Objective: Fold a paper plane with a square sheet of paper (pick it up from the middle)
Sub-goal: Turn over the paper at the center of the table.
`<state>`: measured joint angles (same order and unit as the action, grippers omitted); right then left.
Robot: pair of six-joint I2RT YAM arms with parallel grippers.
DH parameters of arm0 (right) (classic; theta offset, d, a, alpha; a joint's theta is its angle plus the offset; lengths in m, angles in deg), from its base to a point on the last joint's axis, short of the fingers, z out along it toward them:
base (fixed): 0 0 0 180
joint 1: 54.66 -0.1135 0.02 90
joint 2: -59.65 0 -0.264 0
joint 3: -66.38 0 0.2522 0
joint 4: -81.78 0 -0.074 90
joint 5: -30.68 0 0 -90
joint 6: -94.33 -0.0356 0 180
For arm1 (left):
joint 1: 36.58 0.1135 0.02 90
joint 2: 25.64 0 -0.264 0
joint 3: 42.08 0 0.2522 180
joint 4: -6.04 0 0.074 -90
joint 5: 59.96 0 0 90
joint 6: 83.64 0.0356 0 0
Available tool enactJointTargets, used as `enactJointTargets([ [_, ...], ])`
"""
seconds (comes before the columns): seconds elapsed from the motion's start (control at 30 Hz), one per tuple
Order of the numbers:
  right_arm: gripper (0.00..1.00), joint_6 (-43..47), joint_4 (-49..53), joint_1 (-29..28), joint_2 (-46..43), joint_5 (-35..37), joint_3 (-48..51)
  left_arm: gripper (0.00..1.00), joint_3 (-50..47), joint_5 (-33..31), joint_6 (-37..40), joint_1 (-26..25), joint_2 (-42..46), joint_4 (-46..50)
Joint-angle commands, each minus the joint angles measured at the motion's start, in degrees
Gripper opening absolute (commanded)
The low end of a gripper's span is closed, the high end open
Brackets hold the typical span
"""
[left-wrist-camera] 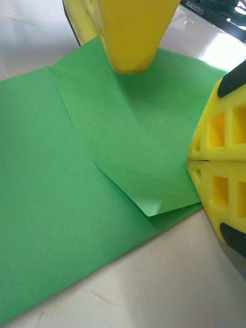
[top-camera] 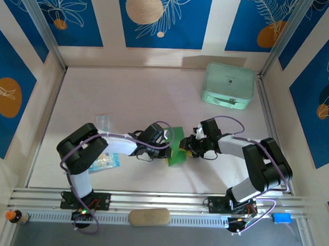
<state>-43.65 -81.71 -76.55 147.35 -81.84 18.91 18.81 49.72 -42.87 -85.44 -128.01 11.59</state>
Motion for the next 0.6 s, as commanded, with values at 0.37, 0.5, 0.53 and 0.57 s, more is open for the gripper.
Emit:
enactJointTargets([
  [0.37, 0.4, 1.8, -2.3, 0.4, 2.6, -5.5, -1.1, 0.04, -0.8, 0.3, -0.2, 0.0, 0.2, 3.4],
  [0.5, 0.4, 2.0, -2.4, 0.4, 2.7, -5.5, -1.2, 0.04, -0.7, 0.6, -0.2, -0.1, -0.1, 3.5],
  [0.53, 0.4, 2.1, -2.3, 0.4, 2.8, -5.4, -1.2, 0.04, -0.7, 0.6, -0.1, -0.1, -0.1, 3.5],
  [0.57, 0.4, 2.1, -2.4, 0.5, 3.0, -5.5, -1.2, 0.04, -0.8, 0.6, 0.0, -0.1, 0.0, 3.6],
])
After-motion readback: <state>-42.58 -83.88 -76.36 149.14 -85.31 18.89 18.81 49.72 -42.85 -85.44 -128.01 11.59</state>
